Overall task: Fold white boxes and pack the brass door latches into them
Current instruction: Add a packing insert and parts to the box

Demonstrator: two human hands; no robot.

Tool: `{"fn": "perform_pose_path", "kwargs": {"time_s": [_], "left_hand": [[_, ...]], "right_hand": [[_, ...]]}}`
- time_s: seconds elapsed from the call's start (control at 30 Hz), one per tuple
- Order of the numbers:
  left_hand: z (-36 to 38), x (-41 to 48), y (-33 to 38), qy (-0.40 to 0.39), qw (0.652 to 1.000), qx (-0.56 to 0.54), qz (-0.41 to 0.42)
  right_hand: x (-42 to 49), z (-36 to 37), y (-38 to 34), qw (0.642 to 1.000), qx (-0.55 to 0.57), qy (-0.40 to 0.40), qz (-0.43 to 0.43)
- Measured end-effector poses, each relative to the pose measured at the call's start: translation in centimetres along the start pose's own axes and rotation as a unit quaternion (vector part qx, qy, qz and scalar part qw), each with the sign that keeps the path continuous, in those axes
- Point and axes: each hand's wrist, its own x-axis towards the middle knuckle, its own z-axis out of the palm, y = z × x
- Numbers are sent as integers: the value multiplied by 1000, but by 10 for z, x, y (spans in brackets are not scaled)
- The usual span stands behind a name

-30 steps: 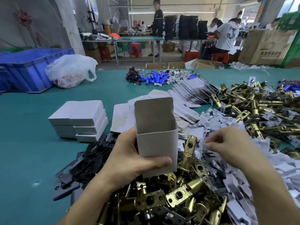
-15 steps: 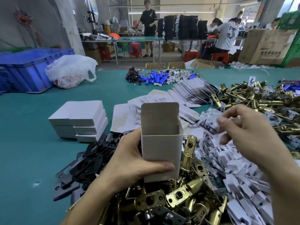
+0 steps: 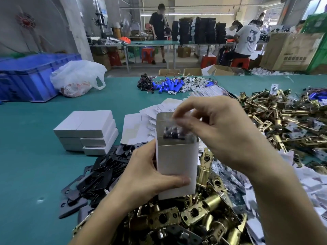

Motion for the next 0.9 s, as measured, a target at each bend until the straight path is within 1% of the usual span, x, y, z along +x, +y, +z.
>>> {"fn": "perform_pose_path", "kwargs": {"time_s": [0.07,0.1,0.23,0.3,0.43,0.53,0.67,0.8,0.9], "left_hand": [[1,0,0,5,1000,1,0],[1,0,-1,7,1000,2,0],[0,1,-4,8,1000,0,-5],[1,0,-3,7,1000,-4,-7],[1,1,-2,8,1000,-4,-6],[1,0,-3,10,1000,-17,-11],[1,0,-5,7,1000,-8,-14],[0,2,-4,-9,1000,-13,-6],[1,2,-6,-2,1000,-14,-6]], "right_hand": [[7,2,-2,998,-21,-58,11],[8,5,-3,997,-25,-67,14],[7,16,-3,999,2,-32,14],[4,17,-1,999,-11,-29,25],[0,12,3,995,-59,-69,43],[-2,8,0,993,-59,-96,33],[-6,5,-7,982,-100,-154,43],[-11,3,-14,977,-136,-153,56],[-12,6,-16,968,-188,-155,62]]}}
